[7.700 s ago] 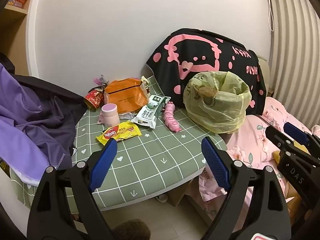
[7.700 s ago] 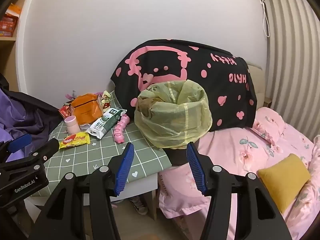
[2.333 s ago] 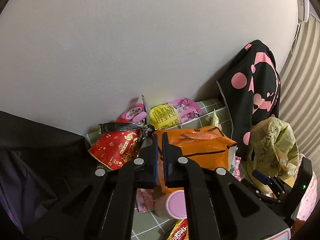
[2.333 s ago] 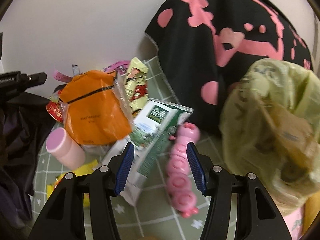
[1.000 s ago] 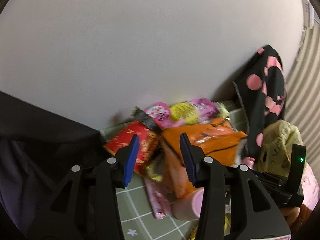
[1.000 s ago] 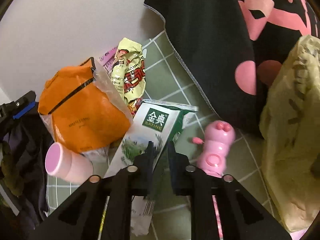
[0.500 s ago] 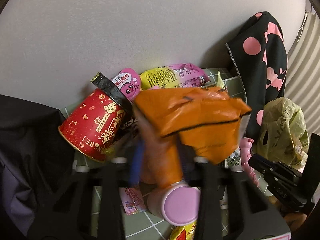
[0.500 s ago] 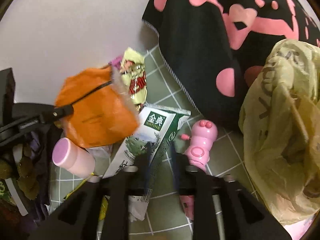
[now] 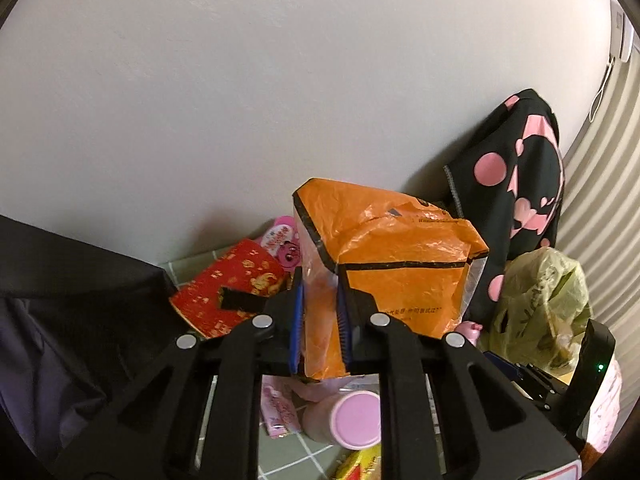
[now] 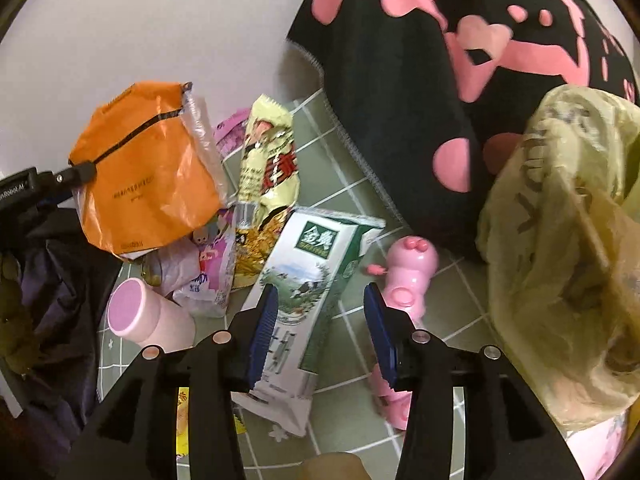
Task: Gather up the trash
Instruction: 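Grasp the orange bag with the left gripper while the right gripper grasps the white milk carton, then carry the orange bag and milk carton into the yellow-green trash bag and release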
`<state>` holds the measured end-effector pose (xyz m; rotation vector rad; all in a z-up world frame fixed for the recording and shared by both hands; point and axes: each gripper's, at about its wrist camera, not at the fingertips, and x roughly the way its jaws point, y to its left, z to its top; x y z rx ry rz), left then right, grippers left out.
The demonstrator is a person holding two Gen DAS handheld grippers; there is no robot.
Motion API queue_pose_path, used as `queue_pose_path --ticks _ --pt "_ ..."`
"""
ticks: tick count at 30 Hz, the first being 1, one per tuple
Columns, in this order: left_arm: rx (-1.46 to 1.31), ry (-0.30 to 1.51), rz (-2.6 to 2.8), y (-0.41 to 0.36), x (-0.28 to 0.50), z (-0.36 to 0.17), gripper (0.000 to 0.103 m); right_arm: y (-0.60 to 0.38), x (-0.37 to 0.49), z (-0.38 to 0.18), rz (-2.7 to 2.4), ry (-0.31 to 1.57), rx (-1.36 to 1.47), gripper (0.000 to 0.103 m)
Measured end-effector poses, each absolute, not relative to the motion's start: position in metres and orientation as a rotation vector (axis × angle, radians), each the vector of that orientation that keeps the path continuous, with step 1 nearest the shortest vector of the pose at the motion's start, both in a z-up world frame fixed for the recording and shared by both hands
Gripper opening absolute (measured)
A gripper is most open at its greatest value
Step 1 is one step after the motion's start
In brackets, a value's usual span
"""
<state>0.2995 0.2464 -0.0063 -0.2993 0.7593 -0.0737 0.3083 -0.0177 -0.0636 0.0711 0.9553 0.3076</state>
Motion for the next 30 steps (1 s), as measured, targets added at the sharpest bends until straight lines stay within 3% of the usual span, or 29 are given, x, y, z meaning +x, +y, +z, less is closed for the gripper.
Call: queue_pose_path --ticks 9,13,18,24,30 --pt "-0.317 0.768 -0.008 0.264 0.301 -0.015 0.014 0.022 0.335 -0.079 0.24 0.984 0.023 0.042" --pt "-0.321 0.762 -0.005 0.266 0.301 -0.015 0.014 0.032 0.35 -0.086 0.196 1.011 -0.006 0.053" --pt "-0.313 0.762 -0.009 0.265 0.301 -0.015 0.014 0.034 0.354 -0.096 0.186 1.043 0.029 0.055" --pt "-0.313 0.771 -0.016 0.262 0.301 -0.017 0.014 0.027 0.347 -0.102 0.199 1.046 0.043 0.051" --pt "-0.298 0.757 -0.033 0.254 0.3 -0.005 0.014 0.009 0.324 -0.068 0.255 0.934 0.062 0.048"
